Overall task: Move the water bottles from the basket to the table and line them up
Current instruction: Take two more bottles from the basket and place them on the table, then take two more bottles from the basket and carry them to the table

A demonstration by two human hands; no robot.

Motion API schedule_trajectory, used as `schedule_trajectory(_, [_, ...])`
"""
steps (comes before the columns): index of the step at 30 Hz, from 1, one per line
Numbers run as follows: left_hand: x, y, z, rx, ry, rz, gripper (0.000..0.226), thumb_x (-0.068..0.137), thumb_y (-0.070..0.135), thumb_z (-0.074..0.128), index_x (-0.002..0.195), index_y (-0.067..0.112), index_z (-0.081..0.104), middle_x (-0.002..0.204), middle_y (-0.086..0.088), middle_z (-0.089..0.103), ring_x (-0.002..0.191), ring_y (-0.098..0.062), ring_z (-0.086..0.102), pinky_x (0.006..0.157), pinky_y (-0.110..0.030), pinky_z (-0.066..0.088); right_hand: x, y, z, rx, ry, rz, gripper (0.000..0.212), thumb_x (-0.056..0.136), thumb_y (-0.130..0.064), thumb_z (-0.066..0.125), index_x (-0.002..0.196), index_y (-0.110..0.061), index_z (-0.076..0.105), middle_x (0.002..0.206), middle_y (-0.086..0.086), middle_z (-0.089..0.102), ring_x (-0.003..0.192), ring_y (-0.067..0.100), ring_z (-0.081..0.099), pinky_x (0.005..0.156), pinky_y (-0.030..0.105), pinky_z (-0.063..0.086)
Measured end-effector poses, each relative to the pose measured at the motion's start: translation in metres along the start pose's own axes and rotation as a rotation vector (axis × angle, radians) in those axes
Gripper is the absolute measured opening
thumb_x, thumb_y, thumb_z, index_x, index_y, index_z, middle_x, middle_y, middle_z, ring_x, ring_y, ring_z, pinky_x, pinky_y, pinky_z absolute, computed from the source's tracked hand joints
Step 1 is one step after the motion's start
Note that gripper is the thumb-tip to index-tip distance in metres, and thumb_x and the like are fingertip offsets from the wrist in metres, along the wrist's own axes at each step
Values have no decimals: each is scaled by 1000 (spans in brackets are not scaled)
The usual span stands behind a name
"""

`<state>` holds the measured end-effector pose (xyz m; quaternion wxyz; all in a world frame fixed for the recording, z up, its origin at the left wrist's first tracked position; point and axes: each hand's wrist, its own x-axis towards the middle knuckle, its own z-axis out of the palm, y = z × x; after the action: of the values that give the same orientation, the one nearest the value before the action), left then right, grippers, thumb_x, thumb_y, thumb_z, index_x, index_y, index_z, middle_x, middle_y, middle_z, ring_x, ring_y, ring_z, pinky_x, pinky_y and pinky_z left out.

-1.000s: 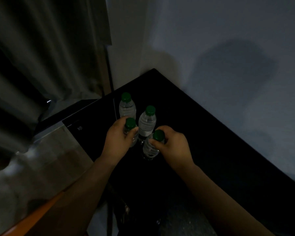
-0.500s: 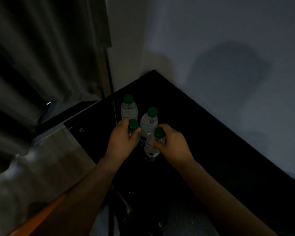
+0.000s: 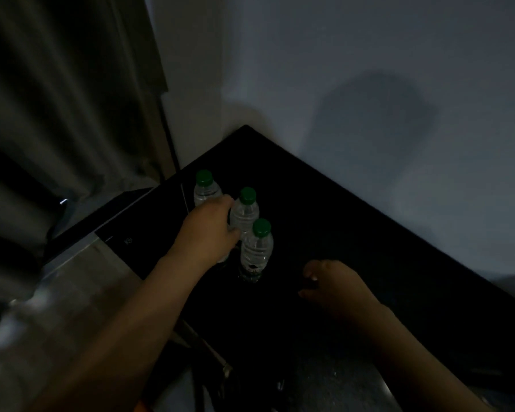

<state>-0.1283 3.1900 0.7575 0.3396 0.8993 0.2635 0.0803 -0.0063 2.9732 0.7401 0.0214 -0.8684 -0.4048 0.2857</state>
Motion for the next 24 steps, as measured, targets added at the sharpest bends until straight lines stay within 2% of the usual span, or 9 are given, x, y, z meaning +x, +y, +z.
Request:
schedule_trajectory(4, [-19, 41, -9, 11, -32, 150, 34, 85, 23, 66, 114, 11, 54, 100, -6, 55, 87, -20, 54, 71, -29, 43, -14, 19, 5, 63, 37, 37, 41, 86, -35, 66, 124, -21, 55, 120, 0, 58, 104, 14, 57, 79, 22, 47])
schedule_trajectory(7, [-31, 70, -3, 17, -181, 219, 42, 87, 27, 63, 125, 16, 49, 115, -3, 53, 100, -17, 51, 80, -28, 43, -28, 37, 7, 86, 62, 65, 40, 84, -38, 67, 121, -27, 55, 116, -4, 57, 87, 4, 50, 62, 10, 35])
schedule_trajectory(9, [-34, 85, 8, 76, -283, 259, 45, 88, 30, 62, 128, 18, 46, 122, -2, 51, 106, -17, 50, 89, -33, 45, -41, 49, 6, 99, 88, 108, 43, 82, -39, 69, 121, -28, 55, 113, -5, 58, 85, 3, 50, 61, 9, 34])
schedule_trajectory(11, [-36, 100, 21, 140, -363, 304, 43, 89, 31, 60, 127, 19, 45, 123, -3, 51, 105, -17, 51, 91, -36, 46, -57, 60, 5, 97, 105, 162, 43, 81, -41, 70, 120, -30, 55, 110, -7, 58, 84, 4, 50, 61, 12, 35])
schedule_trajectory(15, [-45, 135, 51, 241, -507, 396, 38, 89, 30, 60, 122, 17, 47, 121, -4, 51, 106, -18, 52, 91, -36, 47, -103, 79, 2, 109, 150, 286, 34, 79, -44, 70, 109, -35, 56, 90, -19, 51, 69, -6, 44, 55, 9, 31])
schedule_trajectory(18, [-60, 167, 76, 295, -589, 463, 38, 89, 29, 60, 123, 18, 47, 122, -2, 50, 105, -16, 53, 91, -34, 48, -151, 89, 1, 130, 218, 389, 30, 79, -38, 69, 106, -29, 60, 99, -10, 62, 79, 5, 55, 60, 16, 42])
schedule_trajectory(20, [-72, 190, 94, 332, -620, 507, 40, 89, 28, 61, 125, 21, 47, 123, 0, 50, 106, -14, 53, 92, -33, 49, -185, 95, 2, 159, 261, 453, 31, 80, -36, 69, 108, -24, 61, 103, -5, 64, 91, 12, 61, 70, 23, 49])
schedule_trajectory(24, [-105, 235, 130, 408, -666, 588, 45, 87, 29, 63, 129, 26, 45, 124, 5, 50, 107, -10, 53, 91, -29, 49, -259, 106, 13, 221, 315, 601, 31, 82, -35, 69, 108, -21, 60, 104, -3, 64, 96, 16, 62, 80, 32, 53])
